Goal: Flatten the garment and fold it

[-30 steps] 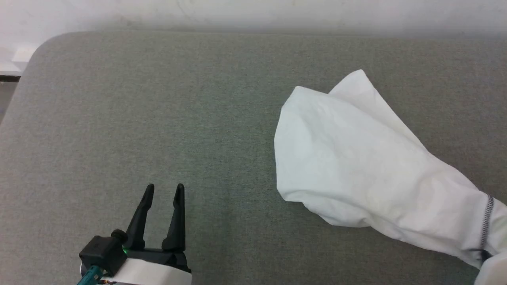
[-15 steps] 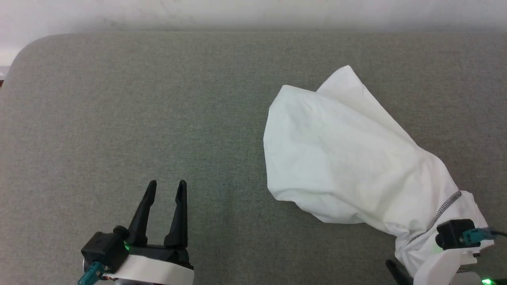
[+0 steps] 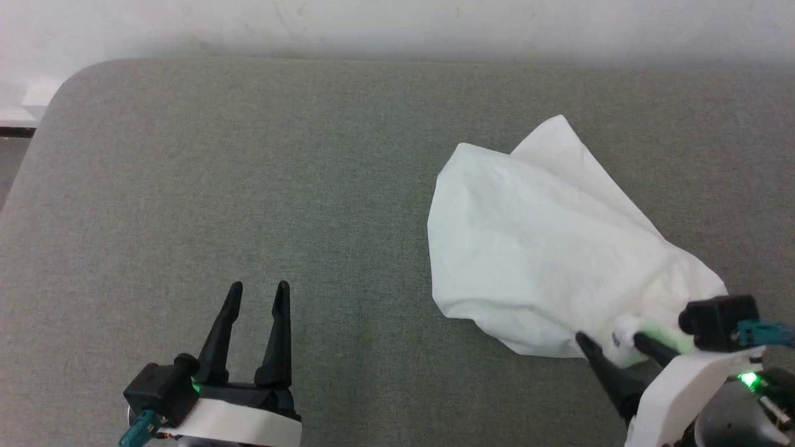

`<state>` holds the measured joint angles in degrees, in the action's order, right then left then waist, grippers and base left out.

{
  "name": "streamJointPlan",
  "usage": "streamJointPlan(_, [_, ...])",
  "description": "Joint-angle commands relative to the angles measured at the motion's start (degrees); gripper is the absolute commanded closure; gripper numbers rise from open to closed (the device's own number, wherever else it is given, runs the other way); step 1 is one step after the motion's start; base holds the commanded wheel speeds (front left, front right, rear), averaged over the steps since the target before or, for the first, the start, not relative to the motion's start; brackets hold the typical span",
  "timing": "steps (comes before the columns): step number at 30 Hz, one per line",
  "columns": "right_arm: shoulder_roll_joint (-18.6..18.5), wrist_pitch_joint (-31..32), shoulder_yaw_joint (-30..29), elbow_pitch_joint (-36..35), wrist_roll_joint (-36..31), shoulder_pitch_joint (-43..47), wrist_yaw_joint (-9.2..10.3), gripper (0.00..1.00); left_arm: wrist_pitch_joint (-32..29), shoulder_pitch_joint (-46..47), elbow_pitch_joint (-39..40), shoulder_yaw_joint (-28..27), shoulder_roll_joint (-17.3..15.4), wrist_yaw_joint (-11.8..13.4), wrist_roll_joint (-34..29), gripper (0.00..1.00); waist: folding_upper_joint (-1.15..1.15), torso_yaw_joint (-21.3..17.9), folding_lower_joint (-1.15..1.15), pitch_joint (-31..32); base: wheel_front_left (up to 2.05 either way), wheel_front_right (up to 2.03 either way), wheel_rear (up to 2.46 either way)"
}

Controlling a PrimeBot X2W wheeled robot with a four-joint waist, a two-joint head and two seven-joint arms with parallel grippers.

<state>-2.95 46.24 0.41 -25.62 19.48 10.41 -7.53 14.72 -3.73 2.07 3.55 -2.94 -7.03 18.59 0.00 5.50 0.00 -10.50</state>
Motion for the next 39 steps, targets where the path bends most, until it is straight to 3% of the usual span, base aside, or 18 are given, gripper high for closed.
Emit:
streamJointPlan(1, [0.0,-2.0,-0.6,-0.9,-0.5,-2.6,0.04,0.00,0.3,0.0,0.0,0.0,0.1,-0.4,-0.1,0.00,0.00,0.3,0.00,0.4,0.00,0.00,0.00])
streamJointPlan(10, [0.1,-11.1,-4.6,-0.3,-7.1,-11.6,0.04,0.00,0.3,-0.4,-0.2,0.5,0.1,-0.4,-0.1,0.00,0.00,1.3,0.00,0.9,0.00,0.00,0.00])
streamJointPlan(19, [0.1,-8.4,-7.8,0.9,-9.5,-10.3,0.04,0.00,0.3,-0.9,-0.1,0.8,0.1,-0.5,0.1,0.00,0.00,1.6,0.00,0.6,0.00,0.00,0.00])
streamJointPlan(32, [0.1,-6.3,-12.1,6.1,-6.0,-0.6,0.04,0.00,0.3,0.7,1.1,-0.1,0.1,-0.5,0.0,0.00,0.00,-3.4,0.00,-2.5,0.00,0.00,0.00])
streamJointPlan(39, [0.1,-12.8,-13.3,2.7,-7.2,-3.2,0.04,0.00,0.3,0.7,1.3,-0.7,0.1,-0.5,-0.7,0.00,0.00,-6.5,0.00,-2.5,0.00,0.00,0.00])
